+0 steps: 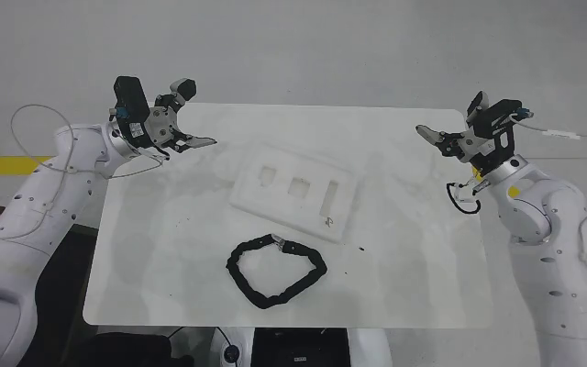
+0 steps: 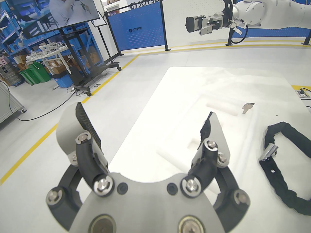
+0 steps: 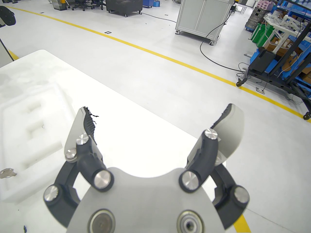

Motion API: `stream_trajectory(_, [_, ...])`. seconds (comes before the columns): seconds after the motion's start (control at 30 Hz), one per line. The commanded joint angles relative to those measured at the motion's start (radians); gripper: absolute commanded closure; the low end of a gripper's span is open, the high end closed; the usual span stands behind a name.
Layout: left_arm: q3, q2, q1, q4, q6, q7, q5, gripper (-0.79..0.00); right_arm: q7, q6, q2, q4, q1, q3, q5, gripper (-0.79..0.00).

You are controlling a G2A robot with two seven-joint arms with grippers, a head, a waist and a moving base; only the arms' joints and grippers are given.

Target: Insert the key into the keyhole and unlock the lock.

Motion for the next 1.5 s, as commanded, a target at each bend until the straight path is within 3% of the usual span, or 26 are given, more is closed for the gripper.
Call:
stream_trajectory(0.0, [0.000, 0.000, 0.000, 0.000, 0.000, 0.000, 0.000, -0.785, 0.000, 0.000, 0.000, 0.000, 0.000, 0.000, 0.000, -0.785])
stream_trajectory(0.47, [0.000, 0.000, 0.000, 0.000, 0.000, 0.000, 0.000, -0.785, 0.028, 0.005, -0.001, -0.023, -0.016, -0.019, -0.011, -0.785])
stream_trajectory(1.07, [0.000, 0.000, 0.000, 0.000, 0.000, 0.000, 0.000, -0.785, 0.570, 0.075, 0.004, -0.260, -0.152, -0.118, 0.036, -0.785])
stream_trajectory(1.47, [0.000, 0.000, 0.000, 0.000, 0.000, 0.000, 0.000, -0.785, 0.798, 0.167, -0.012, -0.387, -0.145, -0.297, 0.163, -0.785])
